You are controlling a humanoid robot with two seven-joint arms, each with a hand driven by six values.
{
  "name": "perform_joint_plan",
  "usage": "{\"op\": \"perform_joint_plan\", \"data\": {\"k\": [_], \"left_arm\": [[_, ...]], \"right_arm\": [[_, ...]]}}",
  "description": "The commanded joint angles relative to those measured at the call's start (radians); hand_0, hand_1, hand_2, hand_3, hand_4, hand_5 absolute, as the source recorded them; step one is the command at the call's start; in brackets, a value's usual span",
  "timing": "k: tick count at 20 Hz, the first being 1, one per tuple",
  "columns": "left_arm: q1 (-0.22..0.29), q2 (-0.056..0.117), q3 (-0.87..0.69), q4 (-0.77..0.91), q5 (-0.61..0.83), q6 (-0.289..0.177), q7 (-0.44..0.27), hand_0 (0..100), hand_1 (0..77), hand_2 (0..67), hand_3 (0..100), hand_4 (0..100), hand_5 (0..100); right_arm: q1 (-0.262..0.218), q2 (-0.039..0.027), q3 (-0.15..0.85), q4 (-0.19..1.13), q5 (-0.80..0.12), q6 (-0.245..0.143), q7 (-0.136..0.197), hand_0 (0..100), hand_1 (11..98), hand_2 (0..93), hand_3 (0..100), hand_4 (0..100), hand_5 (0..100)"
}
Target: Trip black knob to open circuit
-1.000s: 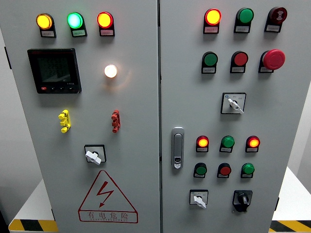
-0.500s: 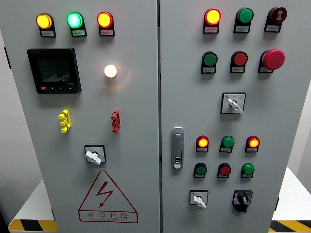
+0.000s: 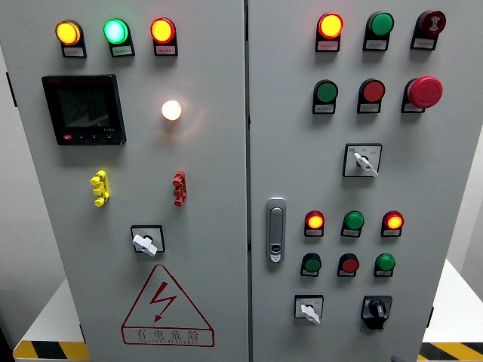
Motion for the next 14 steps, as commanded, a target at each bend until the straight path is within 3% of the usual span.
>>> {"op": "perform_joint_plan", "data": {"k": [1,5,7,14], "left_arm": [[0.001,0.000,0.000,0.000,0.000,0.000,0.000,0,3.0,12.9,21,7,2],[0.001,-0.002,0.000,0.000,0.000,0.000,0.000,0,3.0,12.9,21,7,2],[-0.001,0.000,0.000,0.000,0.000,0.000,0.000,0,3.0,12.9,21,7,2],[-0.001,0.000,0.000,0.000,0.000,0.000,0.000,0,3.0,12.9,21,7,2]], "right_arm": [[0.015,0.0007,0.000,0.000,0.000,-0.002,-0.005,69,46.4,0.0,81,85,94],[0.059,0.0022,0.000,0.000,0.000,-0.002,-0.027,71,46.6,0.0,82,86,98],[0.079,0.0083,-0.001,0.000,0.000,-0.002,-0.036,71,46.6,0.0,82,86,99],[0.108,0.0068,-0.001,-0.012,0.000,0.000,-0.040,73,46.3,0.0,83,87,100]]}}
